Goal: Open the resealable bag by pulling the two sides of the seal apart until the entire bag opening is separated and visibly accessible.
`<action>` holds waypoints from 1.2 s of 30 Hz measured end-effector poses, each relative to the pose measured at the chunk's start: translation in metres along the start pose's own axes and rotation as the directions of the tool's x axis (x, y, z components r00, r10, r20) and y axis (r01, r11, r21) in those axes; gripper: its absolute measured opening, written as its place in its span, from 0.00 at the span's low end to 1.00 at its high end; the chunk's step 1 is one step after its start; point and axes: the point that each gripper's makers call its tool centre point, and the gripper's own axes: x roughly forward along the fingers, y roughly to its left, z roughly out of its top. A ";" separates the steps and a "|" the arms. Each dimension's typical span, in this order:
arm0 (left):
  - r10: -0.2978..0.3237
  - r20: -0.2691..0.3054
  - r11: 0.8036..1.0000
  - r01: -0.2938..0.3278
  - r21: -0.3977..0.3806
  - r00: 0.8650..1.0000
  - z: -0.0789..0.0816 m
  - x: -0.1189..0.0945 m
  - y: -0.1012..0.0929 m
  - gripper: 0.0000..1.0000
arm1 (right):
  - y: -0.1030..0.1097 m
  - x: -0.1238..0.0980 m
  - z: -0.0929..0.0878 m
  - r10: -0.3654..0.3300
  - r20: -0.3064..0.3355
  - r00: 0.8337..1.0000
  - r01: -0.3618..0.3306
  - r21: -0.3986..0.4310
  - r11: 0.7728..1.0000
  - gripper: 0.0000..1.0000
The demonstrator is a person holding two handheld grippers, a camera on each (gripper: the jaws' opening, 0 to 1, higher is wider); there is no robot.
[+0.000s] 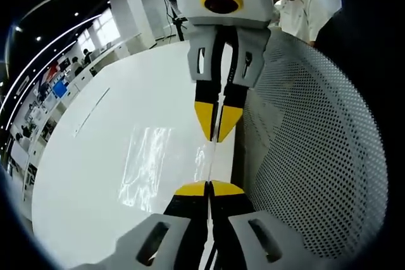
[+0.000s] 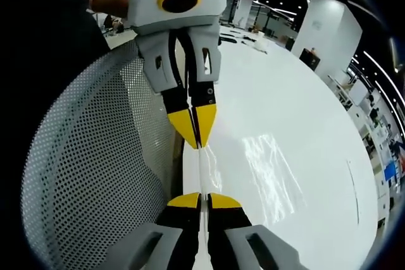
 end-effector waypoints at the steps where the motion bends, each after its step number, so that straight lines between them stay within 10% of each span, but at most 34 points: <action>1: 0.004 0.006 1.000 -0.004 -0.002 1.000 0.001 0.000 0.000 0.00 | -0.001 -0.001 -0.001 -0.003 -0.002 1.000 0.003 0.004 1.000 0.00; 36: 0.015 0.028 1.000 -0.015 -0.006 0.999 0.004 -0.001 0.002 0.00 | -0.003 -0.008 -0.015 -0.019 -0.008 1.000 0.019 0.029 0.999 0.00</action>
